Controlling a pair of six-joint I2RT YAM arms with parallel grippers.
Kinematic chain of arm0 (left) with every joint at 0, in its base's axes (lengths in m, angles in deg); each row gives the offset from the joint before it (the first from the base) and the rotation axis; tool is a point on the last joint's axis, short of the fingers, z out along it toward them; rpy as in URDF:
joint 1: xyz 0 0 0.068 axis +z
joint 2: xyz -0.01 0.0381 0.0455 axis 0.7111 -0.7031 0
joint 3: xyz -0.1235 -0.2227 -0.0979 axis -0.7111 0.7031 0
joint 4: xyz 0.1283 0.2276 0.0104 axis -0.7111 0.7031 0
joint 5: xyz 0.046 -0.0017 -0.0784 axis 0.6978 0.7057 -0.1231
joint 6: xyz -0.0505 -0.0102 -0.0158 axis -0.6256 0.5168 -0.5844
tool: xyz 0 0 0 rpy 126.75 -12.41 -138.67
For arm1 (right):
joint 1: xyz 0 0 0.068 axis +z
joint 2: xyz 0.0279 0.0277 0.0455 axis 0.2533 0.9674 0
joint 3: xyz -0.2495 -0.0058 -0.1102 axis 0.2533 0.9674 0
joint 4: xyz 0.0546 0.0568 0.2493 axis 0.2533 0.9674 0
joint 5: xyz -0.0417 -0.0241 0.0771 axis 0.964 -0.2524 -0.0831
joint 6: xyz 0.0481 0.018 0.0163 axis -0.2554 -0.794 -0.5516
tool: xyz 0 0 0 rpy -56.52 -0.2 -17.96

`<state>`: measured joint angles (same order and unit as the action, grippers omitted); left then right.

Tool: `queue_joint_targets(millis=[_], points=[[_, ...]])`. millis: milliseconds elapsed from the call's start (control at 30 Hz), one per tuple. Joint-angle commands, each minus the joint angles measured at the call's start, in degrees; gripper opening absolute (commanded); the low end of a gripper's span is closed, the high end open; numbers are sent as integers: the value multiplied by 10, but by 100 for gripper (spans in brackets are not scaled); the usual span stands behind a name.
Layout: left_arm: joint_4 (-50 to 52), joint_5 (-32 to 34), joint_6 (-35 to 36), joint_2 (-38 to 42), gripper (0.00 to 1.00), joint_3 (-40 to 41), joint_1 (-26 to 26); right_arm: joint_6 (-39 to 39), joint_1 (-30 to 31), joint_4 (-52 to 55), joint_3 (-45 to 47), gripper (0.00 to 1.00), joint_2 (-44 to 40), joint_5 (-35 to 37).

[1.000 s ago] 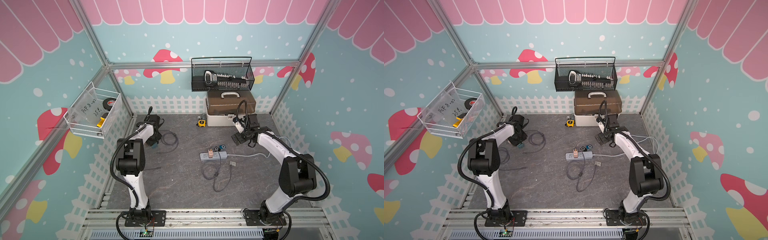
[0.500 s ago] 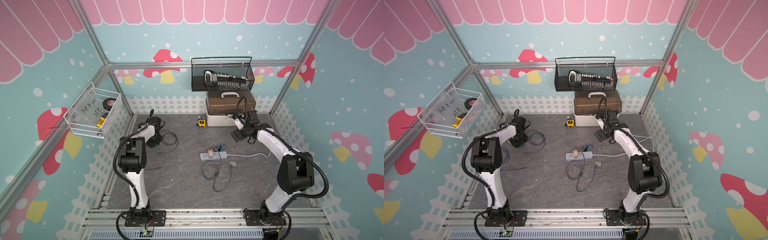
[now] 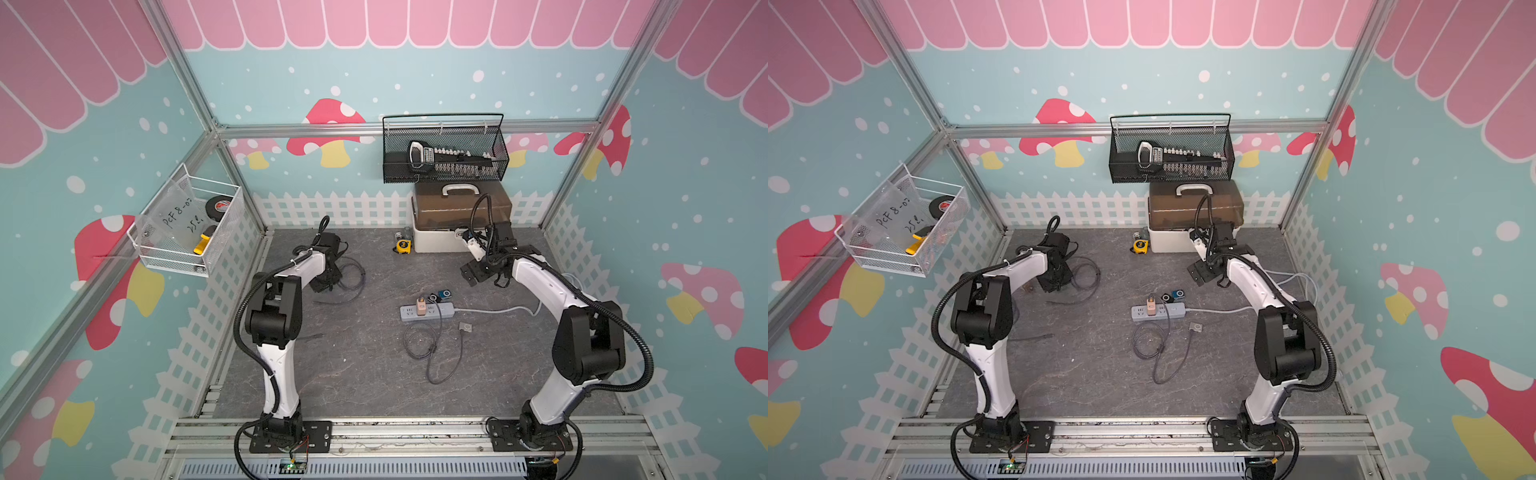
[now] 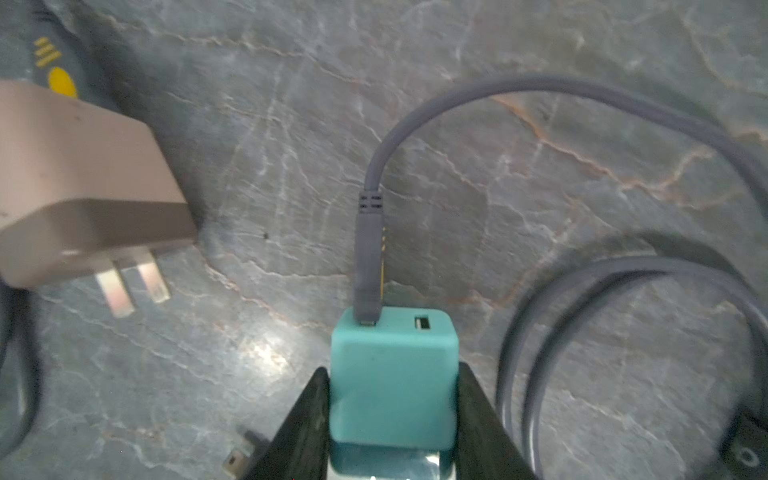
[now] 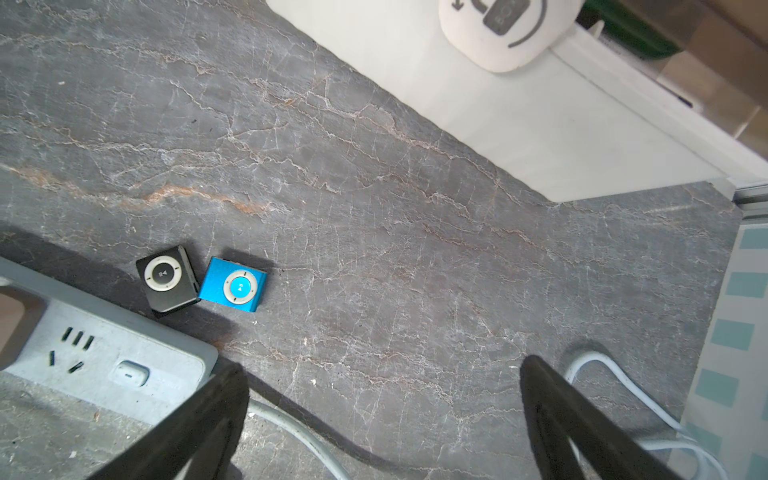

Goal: Charge mp3
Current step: Pick up the plug from the center of the board.

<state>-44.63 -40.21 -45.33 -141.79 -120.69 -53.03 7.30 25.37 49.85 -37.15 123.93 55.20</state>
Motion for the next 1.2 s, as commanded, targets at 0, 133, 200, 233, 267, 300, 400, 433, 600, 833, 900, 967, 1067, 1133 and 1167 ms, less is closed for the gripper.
queue_joint_targets(millis=[0, 133, 200, 233, 267, 300, 400, 433, 600, 833, 900, 967, 1067, 1133, 1167], points=[[3, -44, 34, -10, 34, 29, -5, 7, -1, 19, -21, 99, 7, -18], [14, -72, 52, -23, 40, 8, 1, 2, -1, 27, -35, 100, 13, -36], [34, -81, 61, -40, 40, -20, 5, -1, -1, 33, -43, 100, 16, -40], [47, -89, 69, -50, 40, -36, 7, -2, -2, 36, -47, 100, 16, -42], [60, -95, 77, -58, 39, -49, 9, -3, -1, 38, -49, 100, 15, -43], [69, -99, 83, -62, 39, -56, 11, -3, 0, 39, -49, 100, 13, -43], [79, -107, 98, -67, 38, -64, 11, -5, -1, 46, -47, 100, 5, -49], [79, -109, 101, -66, 37, -63, 12, -9, -1, 46, -46, 100, 1, -50], [77, -118, 112, -68, 20, -67, 14, -31, 1, 46, -47, 100, -13, -81], [-83, -139, 182, 73, 12, 39, 4, -89, 6, 47, -80, 92, -27, -214], [-137, -144, 213, 114, 12, 67, 1, -108, 12, 37, -98, 90, -23, -252], [-180, -148, 244, 146, 12, 84, -2, -125, 22, 27, -118, 88, -13, -294], [-234, -154, 279, 182, 11, 101, -5, -144, 42, 13, -153, 85, 5, -322], [-283, -167, 301, 211, 11, 120, -6, -159, 57, 8, -187, 84, 26, -340], [-307, -170, 307, 223, 11, 130, -6, -166, 63, 8, -205, 83, 35, -348]])
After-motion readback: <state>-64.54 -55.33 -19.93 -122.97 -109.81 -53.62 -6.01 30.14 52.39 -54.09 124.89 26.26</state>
